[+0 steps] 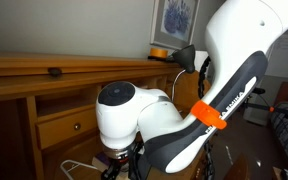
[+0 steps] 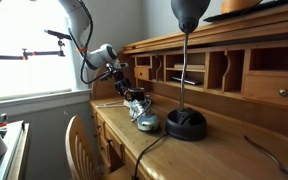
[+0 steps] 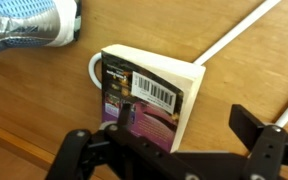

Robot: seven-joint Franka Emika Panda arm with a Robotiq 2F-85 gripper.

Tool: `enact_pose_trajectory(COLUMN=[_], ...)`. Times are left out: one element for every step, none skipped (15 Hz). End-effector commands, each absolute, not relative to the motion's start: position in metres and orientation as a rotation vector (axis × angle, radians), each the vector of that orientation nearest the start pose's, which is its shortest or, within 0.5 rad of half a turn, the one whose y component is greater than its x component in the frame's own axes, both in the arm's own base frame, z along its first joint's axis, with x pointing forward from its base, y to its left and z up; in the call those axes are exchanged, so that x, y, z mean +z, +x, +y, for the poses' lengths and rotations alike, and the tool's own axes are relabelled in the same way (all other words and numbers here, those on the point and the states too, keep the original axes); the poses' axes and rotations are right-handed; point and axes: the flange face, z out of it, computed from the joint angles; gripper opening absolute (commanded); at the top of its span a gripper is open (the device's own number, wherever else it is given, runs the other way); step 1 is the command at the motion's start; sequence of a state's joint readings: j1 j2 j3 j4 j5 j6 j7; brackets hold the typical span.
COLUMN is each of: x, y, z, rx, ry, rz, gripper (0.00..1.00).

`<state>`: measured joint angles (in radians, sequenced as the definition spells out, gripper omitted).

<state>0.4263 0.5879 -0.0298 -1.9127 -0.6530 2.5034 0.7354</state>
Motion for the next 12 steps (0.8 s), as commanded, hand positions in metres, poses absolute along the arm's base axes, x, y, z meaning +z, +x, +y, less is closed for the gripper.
enact_pose_trajectory(x=[0.166,0.162,0.158,0.156,0.154,0.152,0.151,0.151,0.152,0.153,0.154,0.156], y=[0.58,0.581,0.581,0.582,0.582,0.583,0.584,0.585,0.586,0.588,0.589,0.59], z=[0.244,0.243,0.241,0.24,0.238,0.236,0.233,0.232,0.23,0.229,0.227,0.225], rx=[-0.45,-0.453,-0.455,-0.459,-0.462,-0.461,-0.454,-0.457,-0.462,-0.469,-0.472,-0.477], ry=[-3.434,-3.438,-3.44,-3.444,-3.453,-3.458,-3.464,-3.468,-3.472,-3.475,-3.479,-3.482], rz=[-0.356,-0.361,-0.365,-0.366,-0.372,-0.371,-0.358,-0.355,-0.351,-0.345,-0.336,-0.329], gripper=[1.0,1.0,1.0,1.0,1.0,1.0,1.0,1.0,1.0,1.0,1.0,1.0])
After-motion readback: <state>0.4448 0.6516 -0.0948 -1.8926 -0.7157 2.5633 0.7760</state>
